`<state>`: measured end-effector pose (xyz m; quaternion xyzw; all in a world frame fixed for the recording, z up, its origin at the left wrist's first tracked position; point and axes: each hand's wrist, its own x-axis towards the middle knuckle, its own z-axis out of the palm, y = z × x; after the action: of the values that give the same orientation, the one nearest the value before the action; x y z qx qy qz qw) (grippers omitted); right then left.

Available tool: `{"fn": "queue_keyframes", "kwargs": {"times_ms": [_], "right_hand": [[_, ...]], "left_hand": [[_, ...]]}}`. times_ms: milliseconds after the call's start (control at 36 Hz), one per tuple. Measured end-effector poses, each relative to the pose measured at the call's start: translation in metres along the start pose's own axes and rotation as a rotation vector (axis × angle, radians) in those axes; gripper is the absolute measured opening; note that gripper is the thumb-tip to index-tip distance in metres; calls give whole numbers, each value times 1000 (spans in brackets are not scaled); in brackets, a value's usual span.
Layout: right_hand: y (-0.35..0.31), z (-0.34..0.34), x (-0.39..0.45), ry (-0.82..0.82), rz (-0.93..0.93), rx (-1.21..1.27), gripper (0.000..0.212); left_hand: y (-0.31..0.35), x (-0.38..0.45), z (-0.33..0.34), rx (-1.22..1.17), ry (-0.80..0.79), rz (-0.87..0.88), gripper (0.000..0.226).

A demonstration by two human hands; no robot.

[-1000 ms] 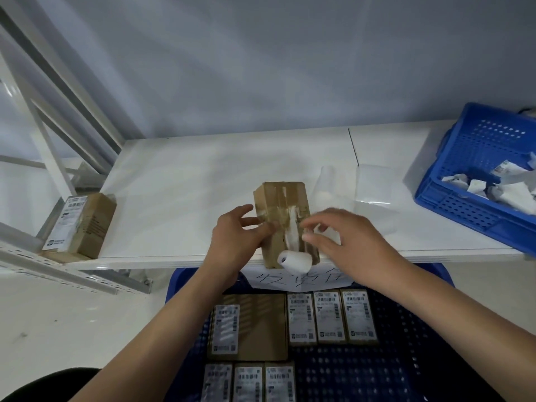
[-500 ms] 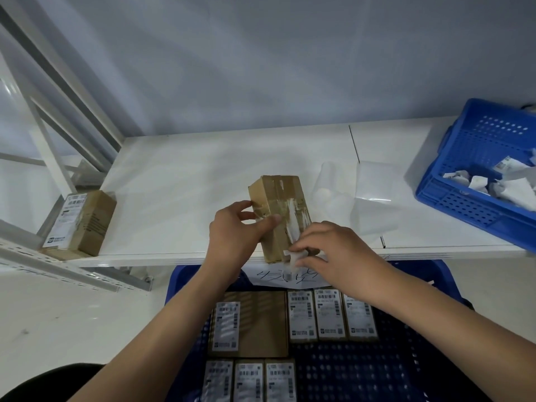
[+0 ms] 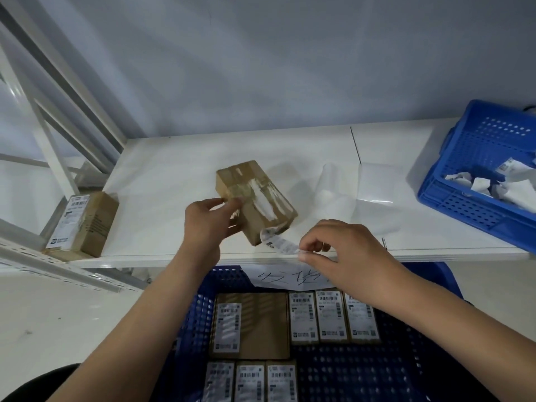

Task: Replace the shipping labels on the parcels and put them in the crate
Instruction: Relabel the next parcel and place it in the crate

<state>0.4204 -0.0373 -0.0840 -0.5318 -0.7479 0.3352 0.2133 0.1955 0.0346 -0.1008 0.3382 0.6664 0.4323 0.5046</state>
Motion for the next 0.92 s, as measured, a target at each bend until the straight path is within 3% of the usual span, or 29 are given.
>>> {"fn": "queue_keyframes", "kwargs": {"times_ms": [139,250,361,528,639,778,917], "right_hand": [[-2,-9,-1,96,-9,-25,1],[-8,-19,-3,194,-47,6,14],[-5,-24,-9,240,-24,20,4],[1,-35,-5,276,45,81,37],[6,-43,-4,368,84,103,35],[13,-53,-7,436,120,112,37],[25,-64,-12,483,154,54,13]], "left_hand": [[3,-2,-1,-5,-13,27,42],[4,6,-11,-68,116,0,45],[5,12,-19,-108,167,2,44],[3,-1,-2,-51,-18,46,21],[0,-13,11,-7,-154,93,23],[-5,-25,21,17,-207,122,45],[-5,-42,30,26,-235,138,52]]}}
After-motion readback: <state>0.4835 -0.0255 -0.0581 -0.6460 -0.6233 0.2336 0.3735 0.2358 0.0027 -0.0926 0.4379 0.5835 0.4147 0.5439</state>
